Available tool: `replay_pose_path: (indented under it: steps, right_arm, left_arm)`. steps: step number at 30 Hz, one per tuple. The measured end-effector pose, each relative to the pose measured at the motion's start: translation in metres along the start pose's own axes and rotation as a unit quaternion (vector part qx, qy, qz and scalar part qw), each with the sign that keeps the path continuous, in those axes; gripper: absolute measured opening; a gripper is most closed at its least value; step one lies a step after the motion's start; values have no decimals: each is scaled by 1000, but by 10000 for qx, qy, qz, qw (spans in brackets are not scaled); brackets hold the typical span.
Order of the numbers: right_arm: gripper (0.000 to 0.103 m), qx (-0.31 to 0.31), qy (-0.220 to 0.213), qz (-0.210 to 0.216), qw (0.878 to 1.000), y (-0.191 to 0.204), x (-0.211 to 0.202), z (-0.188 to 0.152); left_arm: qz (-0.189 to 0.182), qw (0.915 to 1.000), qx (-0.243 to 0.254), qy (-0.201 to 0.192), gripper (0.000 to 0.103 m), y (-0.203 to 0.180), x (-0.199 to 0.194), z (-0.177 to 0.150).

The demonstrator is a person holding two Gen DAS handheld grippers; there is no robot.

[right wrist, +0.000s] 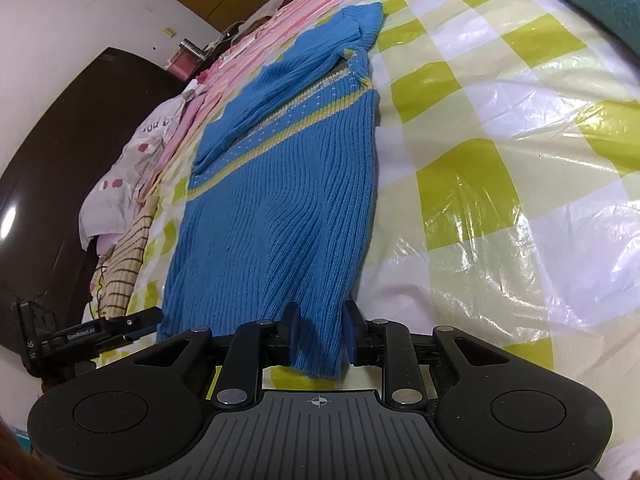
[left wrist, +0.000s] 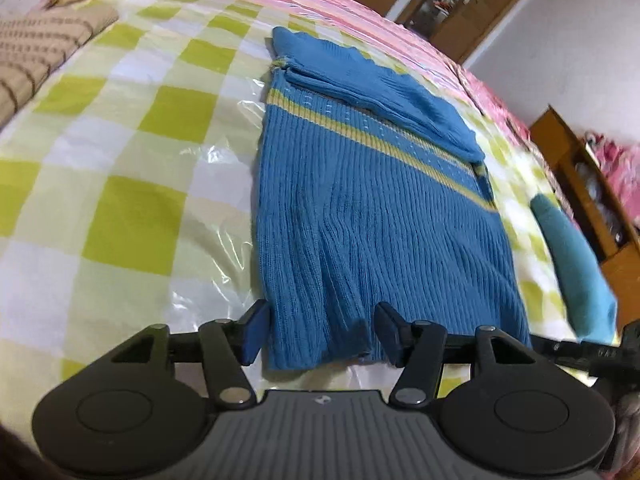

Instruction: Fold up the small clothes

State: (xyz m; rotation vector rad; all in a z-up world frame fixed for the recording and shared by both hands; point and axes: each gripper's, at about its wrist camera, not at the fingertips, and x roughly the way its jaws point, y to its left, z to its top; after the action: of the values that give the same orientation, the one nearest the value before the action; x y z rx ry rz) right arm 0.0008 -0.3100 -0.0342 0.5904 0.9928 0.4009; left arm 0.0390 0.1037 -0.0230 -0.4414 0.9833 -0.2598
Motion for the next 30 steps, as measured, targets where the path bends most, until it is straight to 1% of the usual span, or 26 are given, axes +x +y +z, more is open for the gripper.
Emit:
replay_pose_path:
  steps: [3, 5, 6, 8, 10, 11, 12, 14, 15, 17, 18, 20, 21, 23, 26, 30]
  right_arm:
    - [24, 38, -7, 38, 10000, 0, 1, 0]
    - [24, 23, -9, 38, 10000, 0, 0, 0]
    - [24, 21, -6, 40, 10000, 0, 0, 0]
    - [24, 35, -11, 56, 10000, -1, 0, 0]
    - [24, 22, -24, 58, 10000, -1, 1, -1]
    - [24, 9, -26, 56, 10000, 0, 2, -2]
    - [24, 5, -26, 55, 10000, 1, 3, -2]
    - [24, 34, -22, 78, 10000, 3, 6, -1]
    - [24, 53, -9, 106, 9999, 4, 8, 0]
    - [19, 96, -4, 155, 9998, 5, 11, 1]
    - [13, 131, -7, 199, 9997, 5, 12, 1]
    - [10, 215, -44, 298, 9993, 6, 13, 1]
    - [9, 280, -93, 380, 9988, 6, 12, 2]
    - [9, 500, -280, 676, 9961, 5, 9, 6]
    - [8, 803, -722, 1095, 9881, 5, 3, 20]
    - [8, 957, -1222, 1371, 9783, 8, 0, 48]
  left_arm:
    - [36, 9999, 22, -112, 61, -3, 5, -3]
    - [-3, 9999, 75, -127, 59, -5, 4, -3]
    - [-75, 9999, 62, -112, 55, -4, 3, -3]
    - [-151, 9998, 25, -141, 52, -2, -1, -2]
    - [-52, 9997, 28, -226, 46, 1, -3, -3]
    - [20, 9998, 4, -217, 38, 2, -2, -3]
    - [76, 9998, -51, -150, 27, 4, 2, -3]
    - [110, 9999, -73, -110, 17, 5, 7, -3]
    - [48, 9999, -85, -103, 14, 6, 7, -2]
    - [-182, 9995, -248, -94, 13, 10, 7, -1]
    - [-250, 9992, -270, -123, 13, 10, 6, 0]
    - [-352, 9988, -270, -213, 13, 9, 3, 3]
    - [-477, 9980, -316, -282, 12, 9, 0, 6]
    - [-719, 9954, -419, -472, 12, 9, -5, 14]
    - [-1035, 9899, -563, -789, 12, 7, -9, 33]
    - [-1355, 9814, -680, -1175, 12, 3, -3, 67]
